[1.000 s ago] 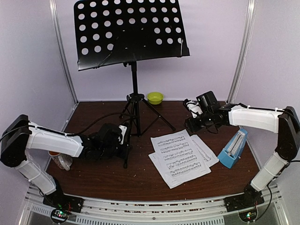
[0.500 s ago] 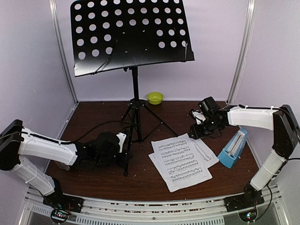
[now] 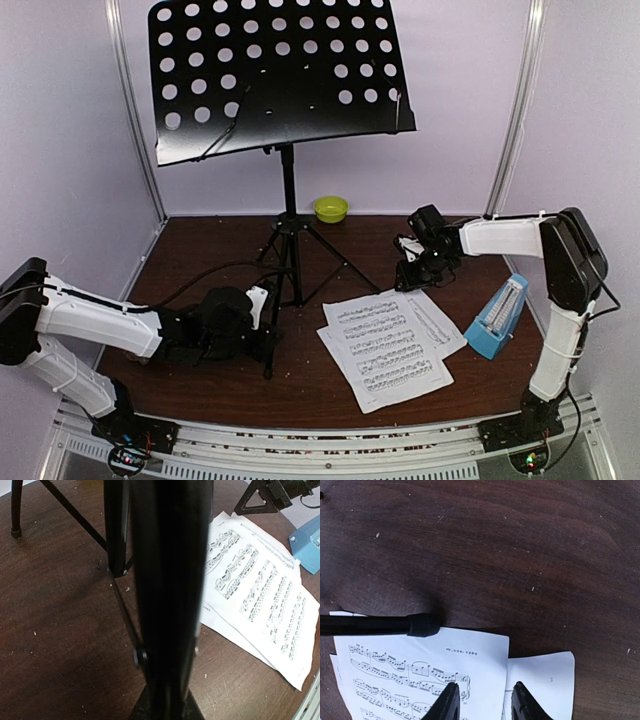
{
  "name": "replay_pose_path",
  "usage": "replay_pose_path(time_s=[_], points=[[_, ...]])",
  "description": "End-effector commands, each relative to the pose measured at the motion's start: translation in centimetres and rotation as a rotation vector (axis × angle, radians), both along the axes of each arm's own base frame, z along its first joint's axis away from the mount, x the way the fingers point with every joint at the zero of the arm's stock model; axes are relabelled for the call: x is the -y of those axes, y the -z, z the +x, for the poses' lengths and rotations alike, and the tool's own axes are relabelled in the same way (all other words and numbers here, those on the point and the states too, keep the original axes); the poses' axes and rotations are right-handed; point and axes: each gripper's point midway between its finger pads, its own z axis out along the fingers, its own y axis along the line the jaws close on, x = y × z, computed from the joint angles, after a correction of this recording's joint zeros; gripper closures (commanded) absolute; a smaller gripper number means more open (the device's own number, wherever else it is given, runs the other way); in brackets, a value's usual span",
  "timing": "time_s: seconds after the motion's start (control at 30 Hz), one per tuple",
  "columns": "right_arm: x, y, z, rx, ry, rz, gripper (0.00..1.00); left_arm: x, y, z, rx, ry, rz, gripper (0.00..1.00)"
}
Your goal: Set up the instrument practice props
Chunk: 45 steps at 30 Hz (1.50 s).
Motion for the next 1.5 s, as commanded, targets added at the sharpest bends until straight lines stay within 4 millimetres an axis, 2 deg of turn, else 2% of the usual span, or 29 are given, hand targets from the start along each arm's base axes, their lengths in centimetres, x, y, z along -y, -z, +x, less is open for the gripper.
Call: replay_pose_path(time_s=[0.0,0.17,0.4,0.7,0.77,0.9,1.07,1.2,1.27,1.37,1.47], points=[[0.9,1.0,1.3,-0.019,0.014,-0.034,0.64,-2.8,6.2,-4.7,-0.212,0.074,0.198,1.00],[1.8,2.3,2.3,-0.053,0.016,-0.045,0.65,-2.3,6.2,-4.5,-0.214,0.076,0.196,1.00],[0.7,2.9,2.3,-0.095,-0.047,0.012,0.67,-2.0,6.1,-4.3,-0.210,0.084,0.203,1.00],[-0.7,4.1,1.6,-0.160,-0.078,0.090,0.80,-1.8,6.1,-4.1,-0.210,0.080,0.210,1.00],[-0.6,4.1,1.6,-0.160,-0.079,0.087,0.86,-1.9,6.0,-4.1,-0.208,0.079,0.213,1.00],[-0.1,3.8,1.4,-0.161,-0.067,0.081,1.00,-1.8,6.0,-3.9,-0.206,0.074,0.216,1.00],[0.4,3.0,0.7,-0.152,-0.063,0.079,1.00,-1.7,6.0,-3.8,-0.205,0.072,0.219,1.00],[0.9,1.6,-0.1,-0.128,-0.060,0.084,1.00,-1.6,5.8,-3.7,-0.204,0.068,0.219,1.00],[1.0,0.9,-0.6,-0.115,-0.058,0.091,1.00,-1.6,5.8,-3.6,-0.203,0.065,0.221,0.95],[1.3,0.1,-1.7,-0.107,-0.051,0.106,1.00,-1.5,5.6,-3.6,-0.199,0.066,0.210,0.81],[1.4,-0.5,-2.7,-0.107,-0.050,0.125,1.00,-1.8,5.3,-3.5,-0.185,0.055,0.206,0.60]])
